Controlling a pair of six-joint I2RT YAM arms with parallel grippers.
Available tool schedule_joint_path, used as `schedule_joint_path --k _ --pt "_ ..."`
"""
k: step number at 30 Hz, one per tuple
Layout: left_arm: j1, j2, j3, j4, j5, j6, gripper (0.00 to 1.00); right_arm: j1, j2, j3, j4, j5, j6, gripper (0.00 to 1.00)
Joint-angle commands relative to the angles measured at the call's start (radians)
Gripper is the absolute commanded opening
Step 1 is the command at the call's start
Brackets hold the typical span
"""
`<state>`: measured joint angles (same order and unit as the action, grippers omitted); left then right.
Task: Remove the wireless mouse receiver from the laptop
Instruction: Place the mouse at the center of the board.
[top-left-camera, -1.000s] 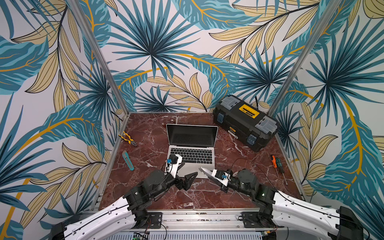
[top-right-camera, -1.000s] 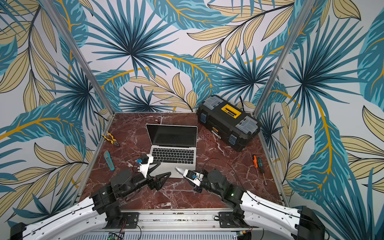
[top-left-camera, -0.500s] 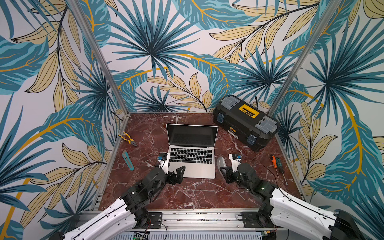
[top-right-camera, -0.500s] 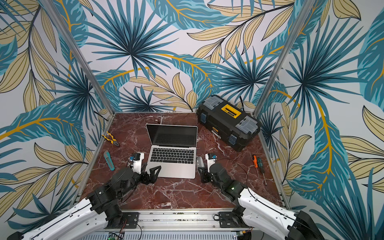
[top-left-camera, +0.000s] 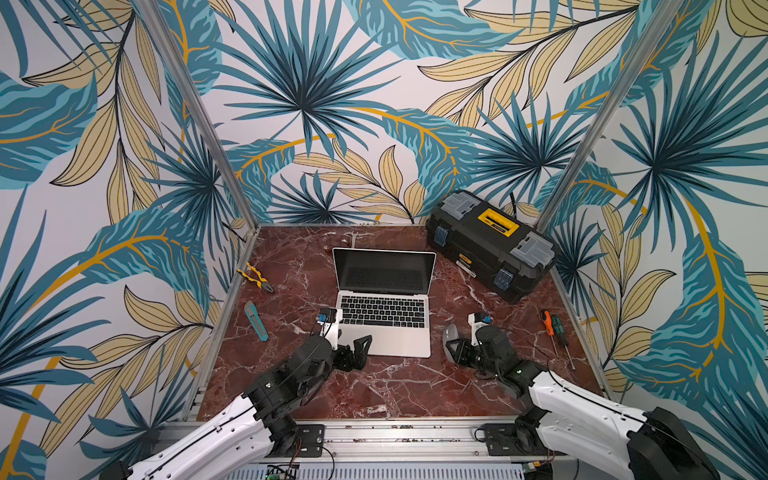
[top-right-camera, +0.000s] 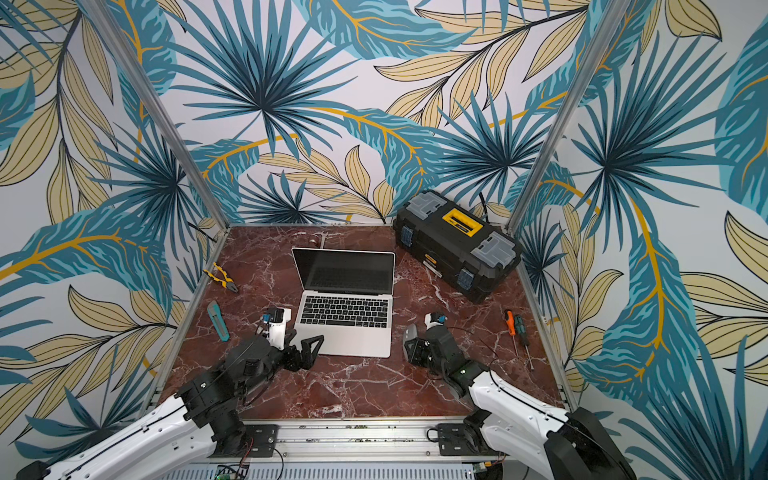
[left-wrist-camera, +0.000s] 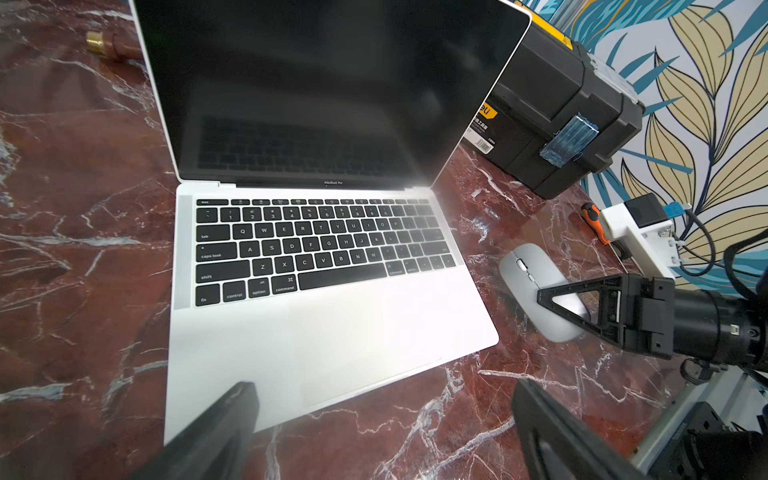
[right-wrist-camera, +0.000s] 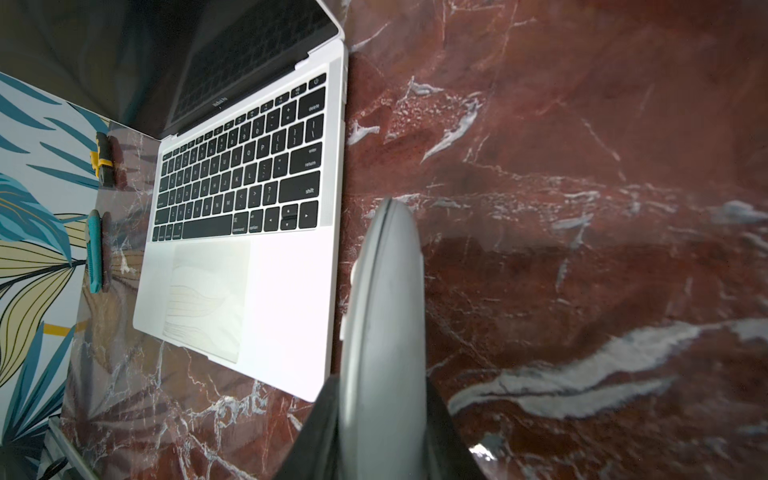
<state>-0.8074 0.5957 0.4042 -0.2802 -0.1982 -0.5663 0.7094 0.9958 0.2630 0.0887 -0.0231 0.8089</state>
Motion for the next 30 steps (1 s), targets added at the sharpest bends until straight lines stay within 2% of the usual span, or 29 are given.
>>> schedule_joint_path --k 1,15,19,30 --pt "0.008 0.012 -0.01 0.021 0.011 0.001 1.0 -0.016 0.024 -0.029 0.075 -0.032 0.024 0.26" --pt "0.017 0.021 -0.013 0.052 0.043 -0.001 1.0 -0.071 0.095 -0.042 0.078 -0.063 0.042 0.4" --pt "0.017 0.018 -0.014 0.051 0.058 -0.006 1.0 -0.083 0.097 -0.044 0.059 -0.068 0.043 0.4" --pt "0.018 0.019 -0.021 0.045 0.051 -0.005 1.0 -0.101 0.049 0.018 -0.126 0.051 0.038 0.61"
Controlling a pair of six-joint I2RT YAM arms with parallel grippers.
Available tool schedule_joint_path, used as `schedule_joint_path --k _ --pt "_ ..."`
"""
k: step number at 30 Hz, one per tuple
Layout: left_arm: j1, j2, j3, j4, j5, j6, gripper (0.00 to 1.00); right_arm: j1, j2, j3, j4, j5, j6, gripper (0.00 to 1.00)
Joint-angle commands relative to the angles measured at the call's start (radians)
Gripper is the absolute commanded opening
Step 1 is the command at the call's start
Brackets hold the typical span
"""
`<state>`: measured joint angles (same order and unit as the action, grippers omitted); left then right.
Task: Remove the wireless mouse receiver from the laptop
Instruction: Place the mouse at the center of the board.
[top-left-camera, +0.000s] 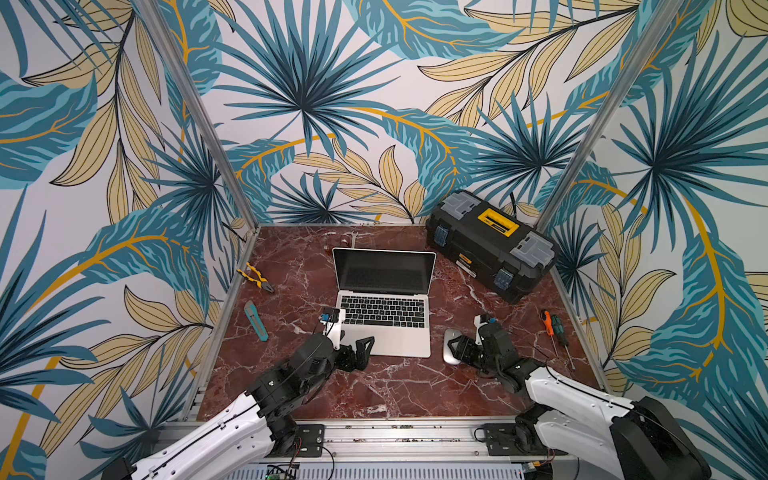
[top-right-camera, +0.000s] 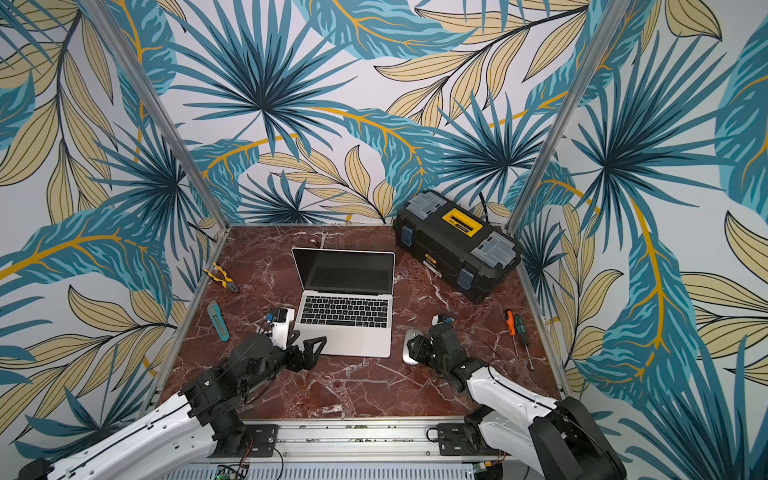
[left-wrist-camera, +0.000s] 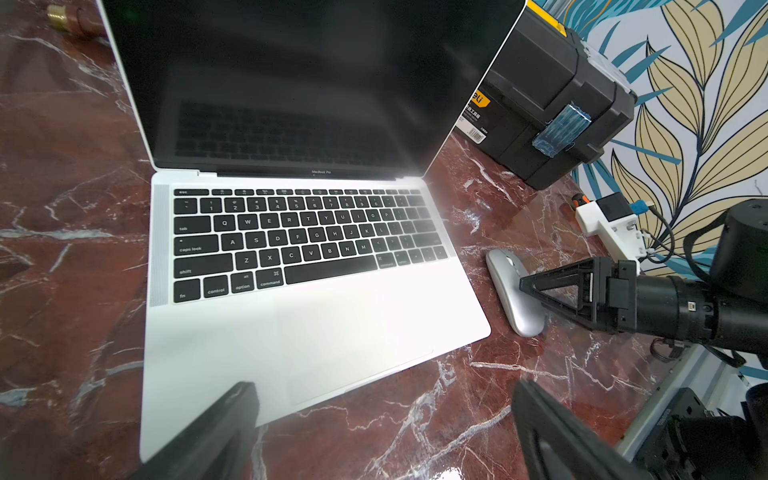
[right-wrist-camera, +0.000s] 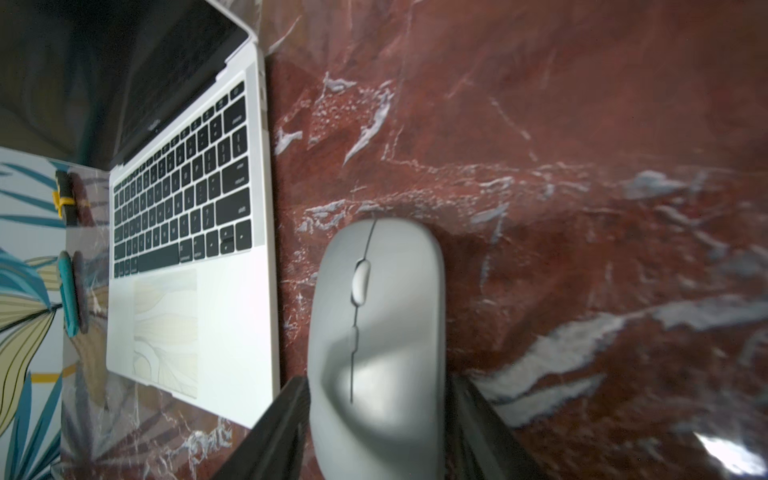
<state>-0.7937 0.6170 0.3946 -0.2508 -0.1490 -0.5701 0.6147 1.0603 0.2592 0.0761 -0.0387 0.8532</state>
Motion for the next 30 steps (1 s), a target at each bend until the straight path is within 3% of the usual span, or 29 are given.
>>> schedule_joint_path --k 1,7,9,13,16,19,22,27,30 --pt "0.005 -0.002 -0.011 0.011 -0.001 -0.001 1.0 -0.007 -0.027 0.034 -0.15 0.1 -0.005 0.62" --pt "0.006 -0.005 0.029 -0.069 -0.074 0.017 1.0 -0.02 -0.15 0.119 -0.258 0.264 -0.073 0.68" --pt "0.006 -0.007 0.072 -0.127 -0.147 0.046 1.0 -0.022 -0.168 0.176 -0.254 0.301 -0.155 0.68" --pt "0.011 0.009 0.173 -0.187 -0.326 0.217 1.0 -0.034 -0.167 0.288 -0.193 0.467 -0.366 0.72" --pt "0.053 0.024 0.199 -0.156 -0.495 0.308 1.0 -0.046 -0.166 0.268 0.001 0.594 -0.573 0.78" --pt "0.14 0.021 0.149 -0.043 -0.51 0.389 1.0 -0.071 -0.173 0.175 0.209 0.748 -0.687 0.92" --pt "0.251 0.026 0.087 0.074 -0.487 0.436 1.0 -0.123 -0.172 0.071 0.372 0.766 -0.783 0.96" --pt "0.427 0.063 -0.049 0.316 -0.394 0.497 1.0 -0.211 -0.14 -0.047 0.512 0.726 -0.772 0.99" --pt "0.51 0.141 -0.128 0.501 -0.365 0.5 1.0 -0.262 -0.078 -0.131 0.7 0.709 -0.78 0.99"
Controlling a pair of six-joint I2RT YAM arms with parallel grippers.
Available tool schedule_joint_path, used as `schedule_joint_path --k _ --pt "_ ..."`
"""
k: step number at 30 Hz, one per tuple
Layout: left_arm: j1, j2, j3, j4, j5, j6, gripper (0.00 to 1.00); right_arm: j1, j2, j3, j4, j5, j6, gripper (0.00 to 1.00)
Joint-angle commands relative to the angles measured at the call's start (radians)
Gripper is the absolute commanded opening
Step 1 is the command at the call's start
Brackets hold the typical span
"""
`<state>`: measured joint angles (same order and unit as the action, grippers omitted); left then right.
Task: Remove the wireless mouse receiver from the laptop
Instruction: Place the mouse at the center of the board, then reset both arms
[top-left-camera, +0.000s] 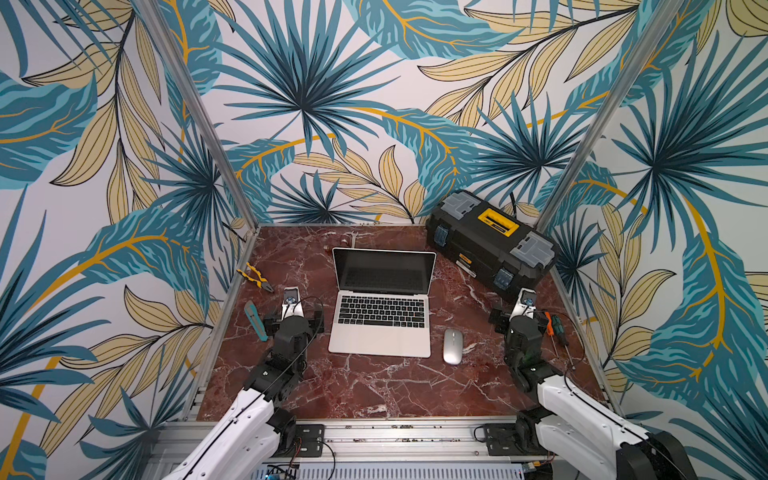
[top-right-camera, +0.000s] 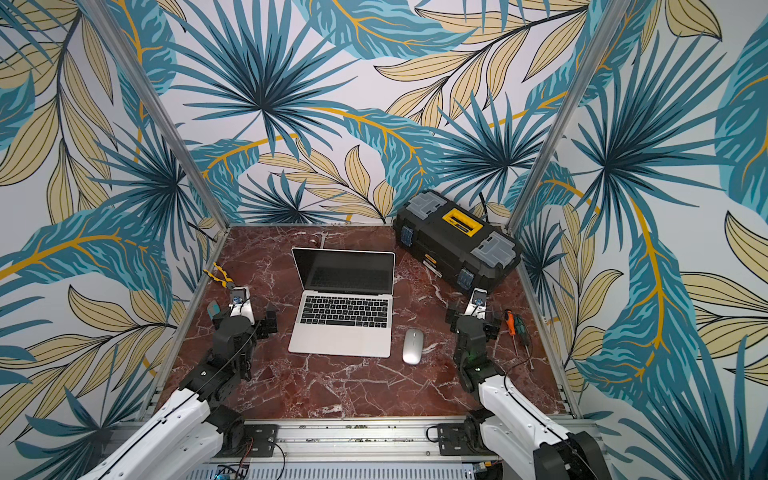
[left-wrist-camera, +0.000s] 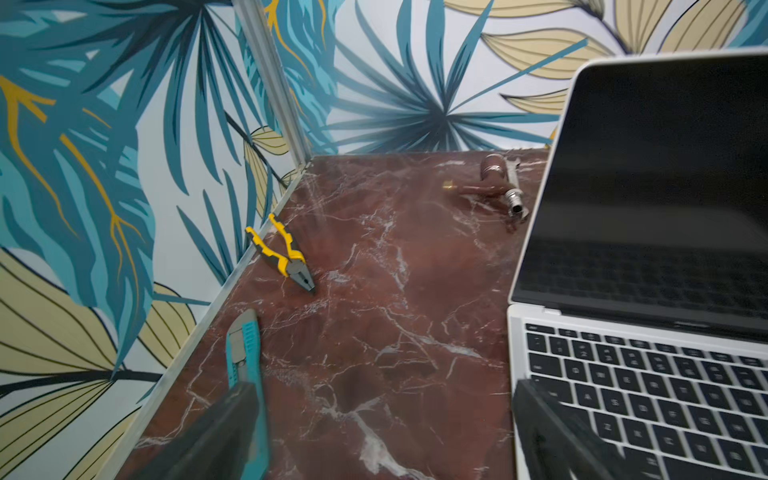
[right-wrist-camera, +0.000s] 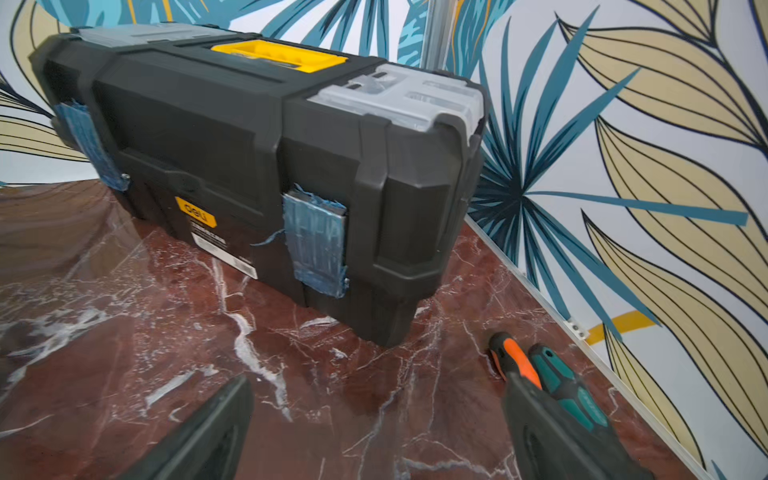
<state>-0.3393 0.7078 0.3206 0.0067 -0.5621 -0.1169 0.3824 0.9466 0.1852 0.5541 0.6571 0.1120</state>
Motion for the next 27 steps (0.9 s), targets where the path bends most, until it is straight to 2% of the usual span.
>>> schedule_joint_path --k 1,4,7,11,13,15,16,17,18,20,23,25,27 --pt "0.086 0.084 -0.071 0.291 0.083 0.046 1.0 -0.053 0.06 -0.073 0.264 0.002 -0.032 0.99" --pt "0.136 0.264 -0.118 0.526 0.133 0.112 1.0 -0.097 0.128 -0.055 0.338 -0.041 -0.042 0.99" --pt "0.163 0.377 -0.077 0.61 0.174 0.183 1.0 -0.139 0.211 -0.041 0.446 -0.069 -0.062 0.99" --pt "0.21 0.544 -0.065 0.847 0.27 0.244 1.0 -0.178 0.344 -0.084 0.778 -0.119 -0.125 0.99" --pt "0.274 0.62 -0.063 0.946 0.36 0.2 1.0 -0.207 0.422 -0.123 0.961 -0.201 -0.14 0.99" --pt "0.34 0.679 -0.053 0.945 0.482 0.122 1.0 -0.236 0.553 -0.135 1.127 -0.282 -0.154 0.99" --pt "0.349 0.746 -0.061 1.056 0.504 0.117 1.0 -0.249 0.603 -0.138 1.167 -0.351 -0.162 0.99" --pt "0.353 0.897 -0.071 1.27 0.559 0.133 1.0 -0.253 0.632 -0.118 1.169 -0.394 -0.177 0.99" --pt "0.358 0.89 -0.068 1.226 0.612 0.145 1.0 -0.26 0.601 -0.095 1.068 -0.389 -0.157 0.99" --pt "0.356 0.8 0.024 0.927 0.609 0.15 1.0 -0.292 0.584 -0.018 0.904 -0.405 -0.117 0.99" --pt "0.34 0.854 0.052 0.956 0.609 0.171 1.0 -0.358 0.575 0.016 0.816 -0.504 -0.066 0.99" --pt "0.337 0.841 0.062 0.917 0.603 0.171 1.0 -0.362 0.578 0.014 0.83 -0.507 -0.067 0.99" --pt "0.337 0.855 0.05 0.962 0.603 0.173 1.0 -0.362 0.576 0.013 0.822 -0.509 -0.067 0.99"
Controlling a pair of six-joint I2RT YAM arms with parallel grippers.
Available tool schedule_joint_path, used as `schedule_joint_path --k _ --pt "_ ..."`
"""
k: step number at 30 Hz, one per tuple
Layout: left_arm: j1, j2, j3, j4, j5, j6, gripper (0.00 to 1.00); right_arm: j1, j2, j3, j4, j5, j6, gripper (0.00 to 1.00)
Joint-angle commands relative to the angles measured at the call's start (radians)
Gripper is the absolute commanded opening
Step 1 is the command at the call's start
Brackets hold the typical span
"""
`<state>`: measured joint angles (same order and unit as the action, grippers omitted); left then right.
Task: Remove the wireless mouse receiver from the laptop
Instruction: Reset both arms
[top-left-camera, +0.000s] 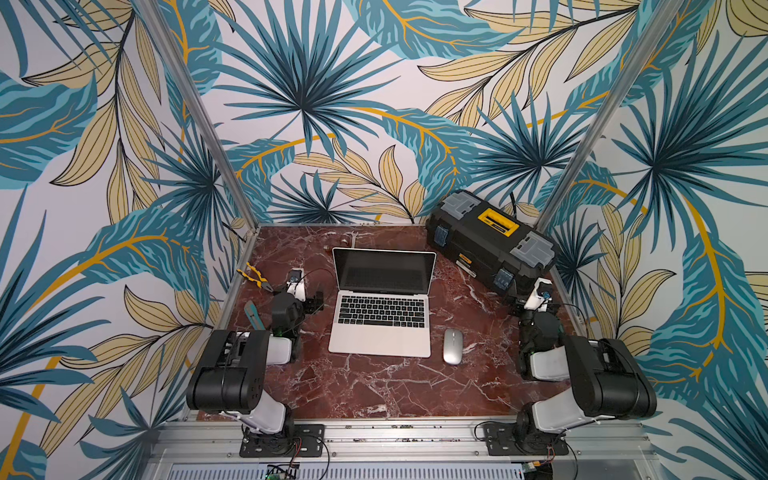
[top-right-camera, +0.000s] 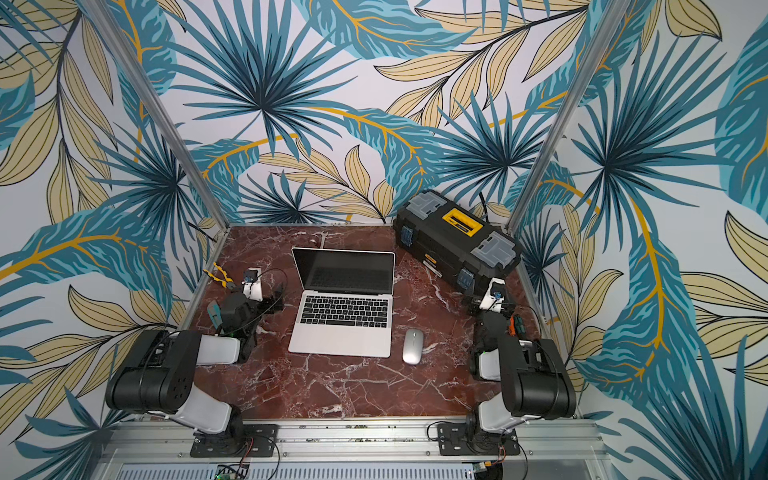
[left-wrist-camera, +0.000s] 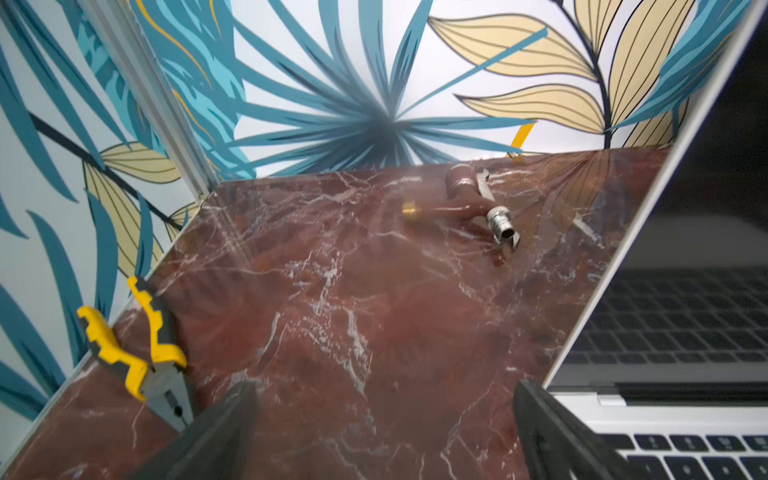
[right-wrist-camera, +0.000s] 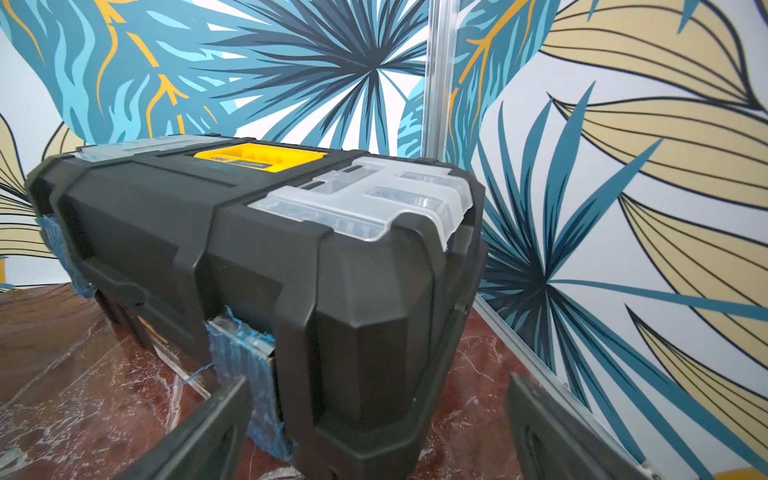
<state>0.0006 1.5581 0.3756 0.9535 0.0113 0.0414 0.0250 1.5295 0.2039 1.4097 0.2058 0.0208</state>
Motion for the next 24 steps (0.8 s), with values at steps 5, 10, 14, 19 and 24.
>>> schedule_joint_path --k 5,10,14,19,24 --pt "-0.014 0.002 0.002 -0.004 0.025 0.026 1.0 -0.002 -0.01 -0.006 -0.032 -0.061 0.017 0.99" --pt "-0.014 0.003 0.0 0.001 0.025 0.027 1.0 -0.002 -0.009 -0.004 -0.035 -0.064 0.016 0.99" --pt "-0.014 0.002 0.0 0.001 0.024 0.027 1.0 -0.002 -0.009 -0.003 -0.037 -0.075 0.013 0.99" --pt "-0.014 0.002 0.0 0.001 0.025 0.027 1.0 -0.002 -0.009 -0.003 -0.038 -0.074 0.013 0.99" --pt "-0.014 0.002 0.0 0.001 0.025 0.028 1.0 -0.001 -0.007 0.005 -0.046 -0.101 0.004 0.99"
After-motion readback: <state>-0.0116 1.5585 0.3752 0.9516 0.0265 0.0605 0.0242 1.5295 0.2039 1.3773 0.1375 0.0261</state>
